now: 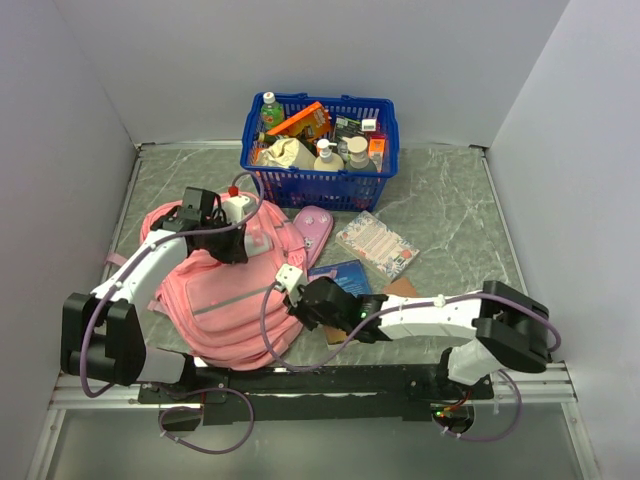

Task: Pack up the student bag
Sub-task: Unzip the student bag at the center of the board.

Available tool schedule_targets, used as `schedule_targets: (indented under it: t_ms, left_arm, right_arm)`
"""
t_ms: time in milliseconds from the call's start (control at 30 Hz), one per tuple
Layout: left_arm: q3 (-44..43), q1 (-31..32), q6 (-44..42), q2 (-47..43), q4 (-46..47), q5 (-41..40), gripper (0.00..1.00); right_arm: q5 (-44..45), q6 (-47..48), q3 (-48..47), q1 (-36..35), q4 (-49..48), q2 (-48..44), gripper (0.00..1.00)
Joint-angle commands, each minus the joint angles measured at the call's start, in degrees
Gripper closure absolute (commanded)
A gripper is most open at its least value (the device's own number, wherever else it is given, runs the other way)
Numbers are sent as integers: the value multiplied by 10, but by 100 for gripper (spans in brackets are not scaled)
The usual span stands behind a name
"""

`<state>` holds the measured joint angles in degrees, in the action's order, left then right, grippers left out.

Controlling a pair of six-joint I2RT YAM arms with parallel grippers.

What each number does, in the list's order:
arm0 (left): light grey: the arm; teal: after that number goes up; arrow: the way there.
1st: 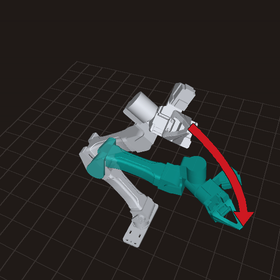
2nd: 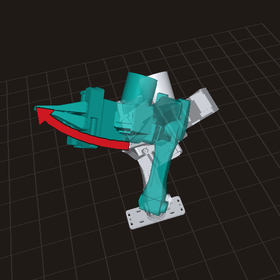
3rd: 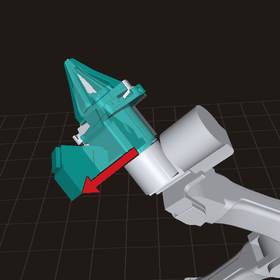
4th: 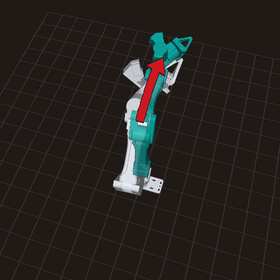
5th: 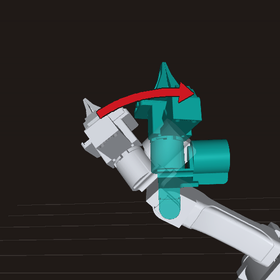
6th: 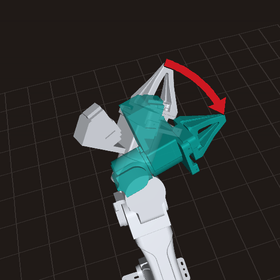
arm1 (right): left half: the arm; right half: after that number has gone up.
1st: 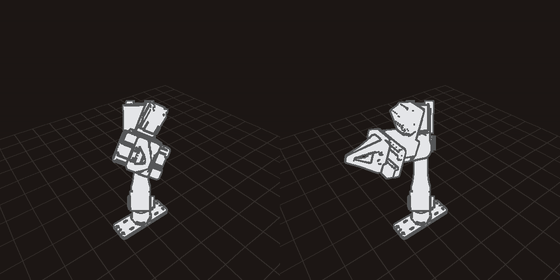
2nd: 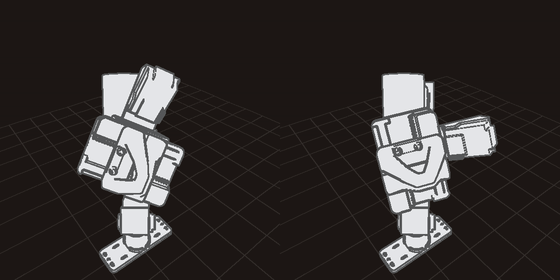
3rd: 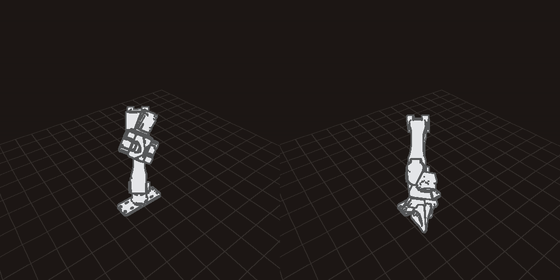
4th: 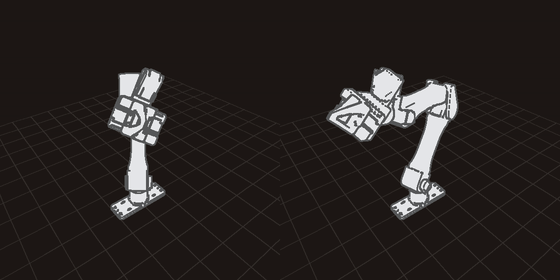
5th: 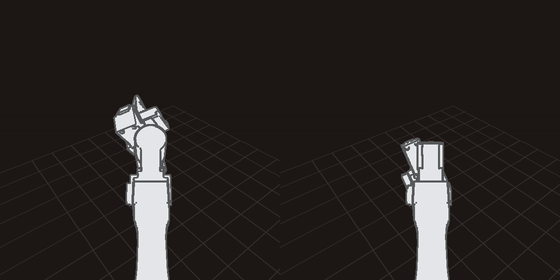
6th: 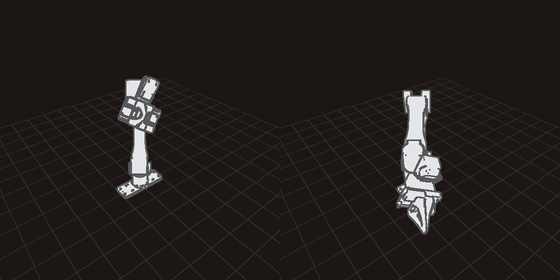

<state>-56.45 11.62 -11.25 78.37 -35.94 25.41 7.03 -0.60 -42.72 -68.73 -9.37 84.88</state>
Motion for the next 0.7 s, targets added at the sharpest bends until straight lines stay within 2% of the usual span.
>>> schedule_targets:
  t_ms: [0, 167, 367, 667]
  left_arm:
    - [-2, -20, 46, -3, 117, -26, 99]
    - [4, -23, 61, -1, 121, -7, 99]
    - [10, -33, 92, -13, 127, 20, 99]
    - [24, -61, 147, -23, 152, 53, 99]
  right_arm:
    - [2, -34, 18, -28, 39, -58, 100]
    - [-2, -45, -1, -57, 26, -53, 100]
    - [-18, -29, -76, -77, 15, 29, 100]
    - [-16, -17, -138, -114, -16, 72, 100]
